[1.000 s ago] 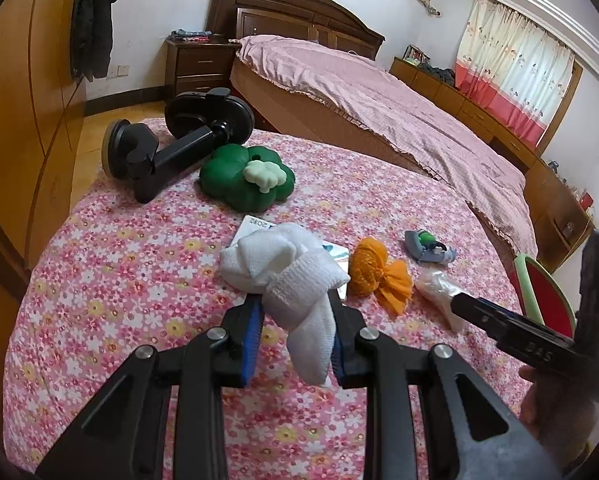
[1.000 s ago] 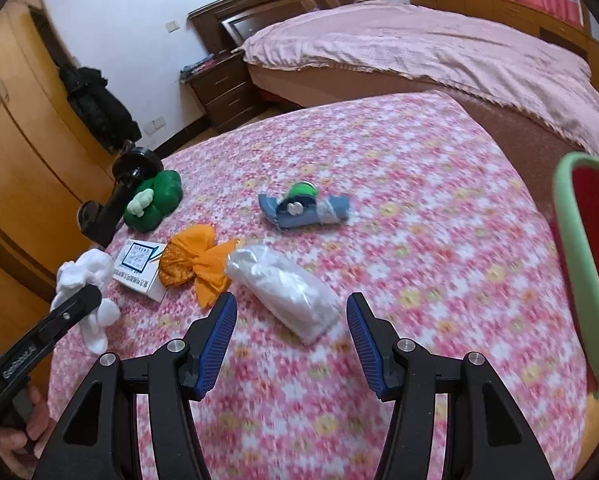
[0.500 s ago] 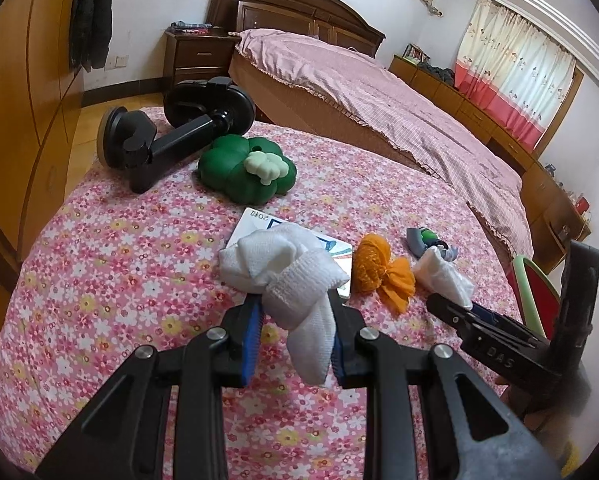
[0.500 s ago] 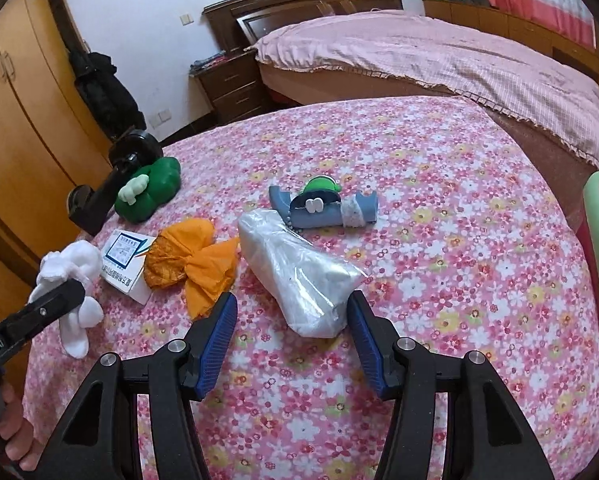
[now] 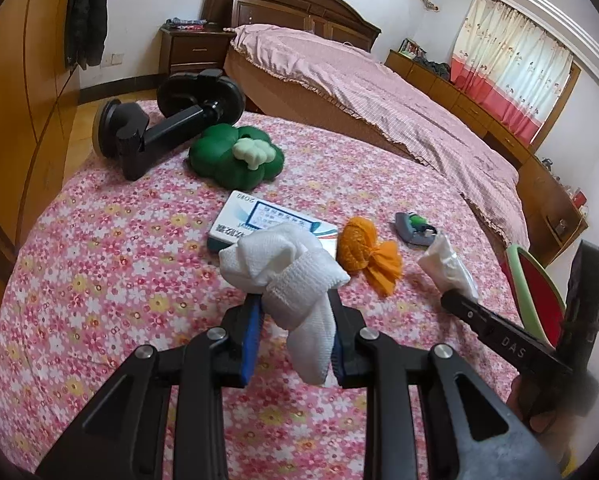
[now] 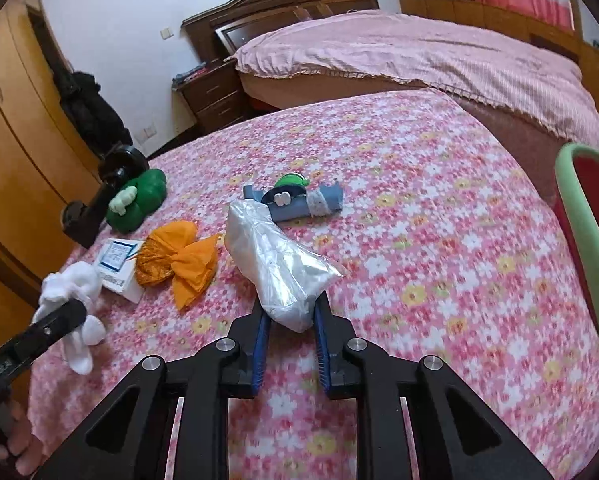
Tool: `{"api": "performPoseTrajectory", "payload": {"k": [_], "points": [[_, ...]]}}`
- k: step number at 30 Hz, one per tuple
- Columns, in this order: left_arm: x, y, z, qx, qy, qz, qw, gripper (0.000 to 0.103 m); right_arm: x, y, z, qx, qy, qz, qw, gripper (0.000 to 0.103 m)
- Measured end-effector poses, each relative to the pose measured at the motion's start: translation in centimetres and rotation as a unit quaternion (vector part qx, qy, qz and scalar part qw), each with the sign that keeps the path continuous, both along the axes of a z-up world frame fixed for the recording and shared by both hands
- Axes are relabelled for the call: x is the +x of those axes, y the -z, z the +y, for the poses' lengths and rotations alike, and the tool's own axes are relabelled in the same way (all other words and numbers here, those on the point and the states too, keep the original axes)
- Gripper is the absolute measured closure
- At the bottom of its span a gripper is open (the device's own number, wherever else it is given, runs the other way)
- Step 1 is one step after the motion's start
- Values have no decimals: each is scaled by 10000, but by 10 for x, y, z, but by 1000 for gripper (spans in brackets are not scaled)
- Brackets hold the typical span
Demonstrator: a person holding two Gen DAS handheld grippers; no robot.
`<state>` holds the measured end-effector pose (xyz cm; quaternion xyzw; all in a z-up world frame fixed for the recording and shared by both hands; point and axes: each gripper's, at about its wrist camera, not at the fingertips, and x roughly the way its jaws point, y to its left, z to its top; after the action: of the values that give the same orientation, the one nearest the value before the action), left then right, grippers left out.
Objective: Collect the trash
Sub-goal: 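Carry sock and plastic bag over the red bucket and open both grippers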
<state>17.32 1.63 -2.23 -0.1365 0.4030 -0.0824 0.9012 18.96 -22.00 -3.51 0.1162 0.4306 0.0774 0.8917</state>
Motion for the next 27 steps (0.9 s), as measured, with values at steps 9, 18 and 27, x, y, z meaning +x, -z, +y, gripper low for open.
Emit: {"api": "performPoseTrajectory", "payload": {"k": [9,18,27], "points": [[-18,-18,-22,54,270,-182,9995,74,-49,-20,-26,368,353,-282,9983,83],[-30,-36,-64,-29,824,-281,9962,74,-94,-41,-59,510,779,-643,9936,83],[-32,-50,-113,-3,1380,-312,9899,74,-127,-56,-93,594,1172,-897,9873,83]]}}
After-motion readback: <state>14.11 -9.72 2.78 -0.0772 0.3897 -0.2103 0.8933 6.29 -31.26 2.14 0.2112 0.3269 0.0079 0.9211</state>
